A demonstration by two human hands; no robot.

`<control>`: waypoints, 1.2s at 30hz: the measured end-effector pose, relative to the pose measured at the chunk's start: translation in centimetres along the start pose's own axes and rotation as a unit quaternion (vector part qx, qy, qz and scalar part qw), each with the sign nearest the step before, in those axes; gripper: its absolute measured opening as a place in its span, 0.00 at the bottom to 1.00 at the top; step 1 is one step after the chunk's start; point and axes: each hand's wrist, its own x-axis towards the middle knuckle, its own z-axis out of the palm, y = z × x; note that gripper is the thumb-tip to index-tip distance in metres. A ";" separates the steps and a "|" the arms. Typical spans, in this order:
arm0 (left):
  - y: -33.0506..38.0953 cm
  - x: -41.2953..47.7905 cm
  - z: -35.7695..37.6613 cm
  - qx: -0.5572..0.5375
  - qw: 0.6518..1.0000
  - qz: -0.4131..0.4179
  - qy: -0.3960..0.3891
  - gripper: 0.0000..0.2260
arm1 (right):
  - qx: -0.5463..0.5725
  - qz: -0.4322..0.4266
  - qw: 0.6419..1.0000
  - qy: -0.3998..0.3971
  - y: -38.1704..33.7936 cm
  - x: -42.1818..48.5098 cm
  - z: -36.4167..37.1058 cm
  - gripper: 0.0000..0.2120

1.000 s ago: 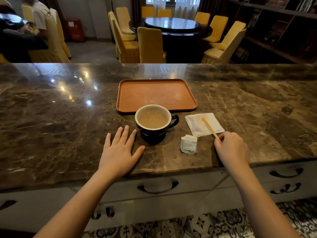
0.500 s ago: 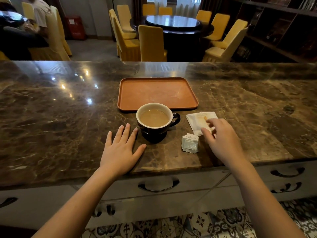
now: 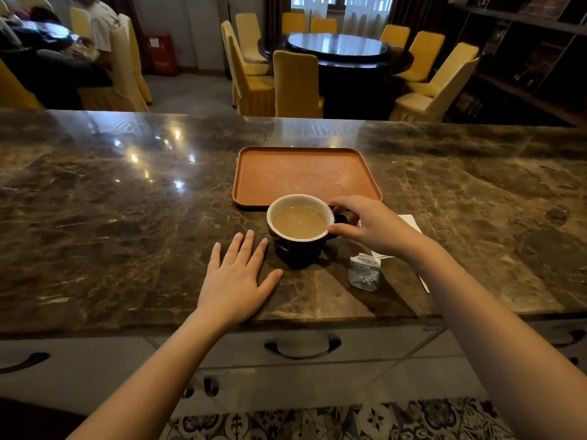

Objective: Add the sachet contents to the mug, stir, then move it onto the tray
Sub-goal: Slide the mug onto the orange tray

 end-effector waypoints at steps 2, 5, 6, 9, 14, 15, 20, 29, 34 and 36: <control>0.0 0.0 0.1 -0.002 1.000 -0.002 0.001 0.33 | 0.025 -0.005 0.999 -0.026 0.5 0.2 -0.2 0.21; 0.0 -0.1 0.1 -0.001 1.000 0.000 0.006 0.34 | 0.057 0.010 0.997 -0.050 1.4 0.6 -0.2 0.18; 0.0 -0.1 0.0 0.000 1.000 0.000 0.007 0.34 | 0.065 0.020 0.996 -0.053 1.6 0.8 -0.2 0.16; 0.0 -0.1 0.0 0.000 1.000 -0.006 0.004 0.32 | 0.112 0.046 0.990 -0.066 1.9 1.3 -0.1 0.09; 0.0 0.0 0.2 0.004 1.000 -0.004 0.010 0.32 | 0.180 0.067 0.974 -0.123 2.7 2.0 -0.6 0.06; -0.1 0.0 0.2 0.003 1.000 -0.004 0.011 0.32 | 0.186 0.068 0.971 -0.136 2.8 2.1 -0.6 0.06; -0.1 0.0 0.3 0.002 1.000 -0.005 0.015 0.33 | 0.207 0.071 0.957 -0.192 3.2 2.6 -0.9 0.09; 0.0 -0.2 0.2 -0.005 1.000 -0.009 0.019 0.31 | 0.249 0.075 0.947 -0.190 3.7 2.6 -0.5 0.09; 0.0 -0.1 0.3 -0.002 1.000 -0.009 0.021 0.31 | 0.246 0.087 0.952 -0.162 3.6 2.6 -0.3 0.08; 0.0 -0.1 0.3 -0.003 1.000 -0.009 0.021 0.31 | 0.250 0.088 0.952 -0.154 3.8 2.6 -0.2 0.08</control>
